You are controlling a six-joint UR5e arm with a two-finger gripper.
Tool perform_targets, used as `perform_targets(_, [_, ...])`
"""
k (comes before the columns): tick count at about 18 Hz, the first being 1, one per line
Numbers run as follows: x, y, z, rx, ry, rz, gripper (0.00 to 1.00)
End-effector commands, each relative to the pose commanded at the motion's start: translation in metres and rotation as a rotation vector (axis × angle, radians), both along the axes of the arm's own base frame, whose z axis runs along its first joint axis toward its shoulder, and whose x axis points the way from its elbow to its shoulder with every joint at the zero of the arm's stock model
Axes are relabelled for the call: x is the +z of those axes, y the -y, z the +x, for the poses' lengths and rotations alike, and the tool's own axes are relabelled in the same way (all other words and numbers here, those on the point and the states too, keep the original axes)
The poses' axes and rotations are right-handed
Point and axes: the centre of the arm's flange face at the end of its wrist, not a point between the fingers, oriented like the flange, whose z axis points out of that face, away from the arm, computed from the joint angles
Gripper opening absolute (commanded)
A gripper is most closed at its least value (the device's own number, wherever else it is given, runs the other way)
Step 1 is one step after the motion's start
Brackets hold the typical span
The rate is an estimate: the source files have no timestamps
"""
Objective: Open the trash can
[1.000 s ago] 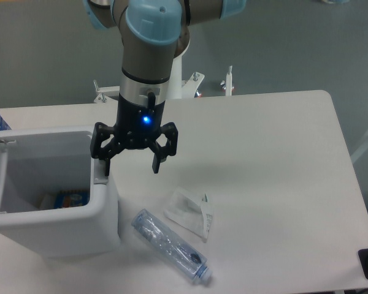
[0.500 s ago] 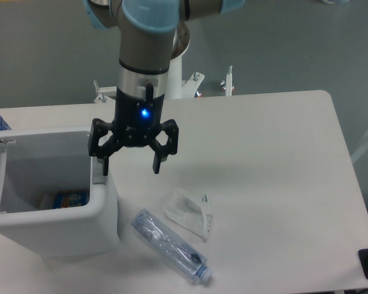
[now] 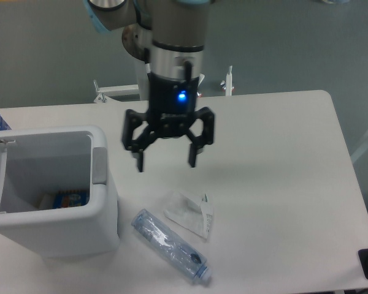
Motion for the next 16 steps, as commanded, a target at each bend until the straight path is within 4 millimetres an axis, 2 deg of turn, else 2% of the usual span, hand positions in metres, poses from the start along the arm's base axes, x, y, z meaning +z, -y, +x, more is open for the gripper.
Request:
perform_targets(7, [-0.013, 0.057, -0.058, -0.092, -0.038, -0.105, 1.0])
perform_targets(11, [-0.016, 0.087, -0.077, -0.15, -0.103, -0.153, 1.0])
perform_targets(16, [-0.028, 0.125, -0.103, -0.309, -0.243, -0.345, 1.0])
